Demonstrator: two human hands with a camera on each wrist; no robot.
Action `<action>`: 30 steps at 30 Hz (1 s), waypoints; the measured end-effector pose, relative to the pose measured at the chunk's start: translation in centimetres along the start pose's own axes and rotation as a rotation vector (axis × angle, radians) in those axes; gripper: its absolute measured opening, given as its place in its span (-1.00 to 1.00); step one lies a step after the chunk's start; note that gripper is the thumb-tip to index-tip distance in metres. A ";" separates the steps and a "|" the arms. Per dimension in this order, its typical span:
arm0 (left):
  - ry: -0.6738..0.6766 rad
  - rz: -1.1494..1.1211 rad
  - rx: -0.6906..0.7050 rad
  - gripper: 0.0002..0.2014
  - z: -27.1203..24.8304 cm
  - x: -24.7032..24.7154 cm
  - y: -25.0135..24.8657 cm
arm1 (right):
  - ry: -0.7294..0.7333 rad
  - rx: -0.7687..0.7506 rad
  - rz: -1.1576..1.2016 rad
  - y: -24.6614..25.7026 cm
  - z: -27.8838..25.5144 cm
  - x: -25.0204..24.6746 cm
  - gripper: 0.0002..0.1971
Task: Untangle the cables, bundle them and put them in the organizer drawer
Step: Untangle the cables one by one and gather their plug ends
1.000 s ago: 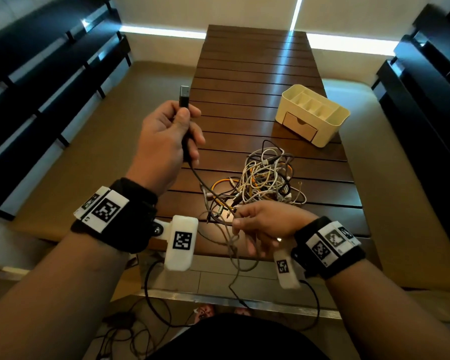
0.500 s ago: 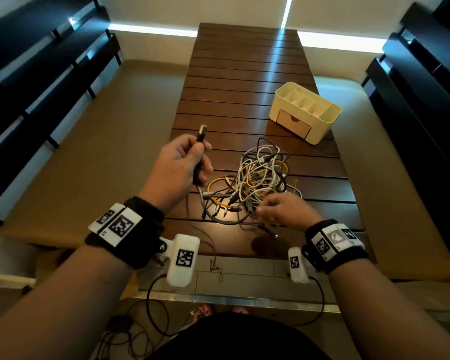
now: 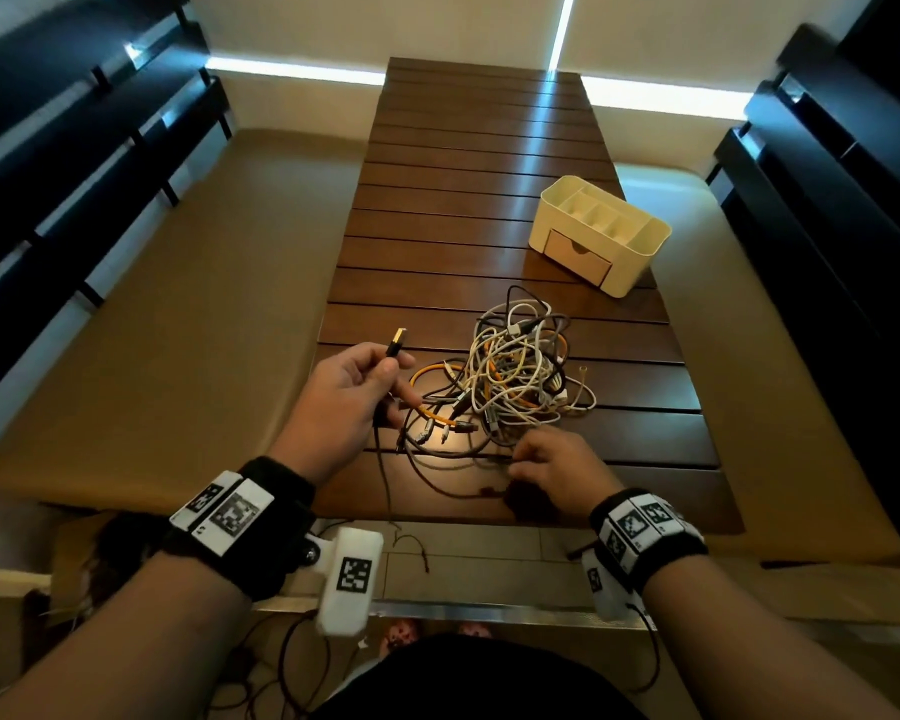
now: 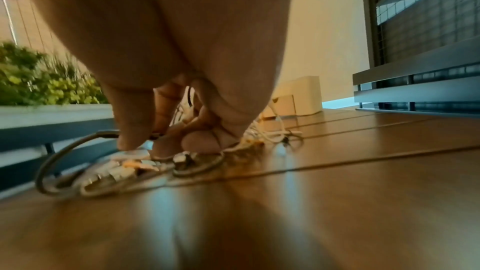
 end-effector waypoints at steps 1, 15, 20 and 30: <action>0.000 0.007 0.005 -0.79 0.0 -0.1 -0.1 | -0.038 -0.024 0.014 0.8 0.5 -0.5 -0.93; -0.042 0.002 0.036 -0.80 -1.1 -2.7 -1.8 | -0.262 -0.046 -0.122 3.2 4.8 -0.1 -0.71; -0.065 0.011 0.021 -0.80 -1.1 -3.7 -1.6 | -0.281 -0.008 -0.323 2.7 6.0 0.7 -0.53; -0.064 0.033 0.012 -0.80 -0.6 -4.0 -1.5 | -0.348 0.072 0.170 0.9 5.8 -1.0 -0.77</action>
Point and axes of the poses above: each hand's wrist, its own z-axis towards the middle knuckle, its own x-axis out of the palm, y = z × x, the point moved 9 cm from there along z, towards the middle knuckle, and after that the axes turned 11 degrees about -y, right-handed, at the moved point
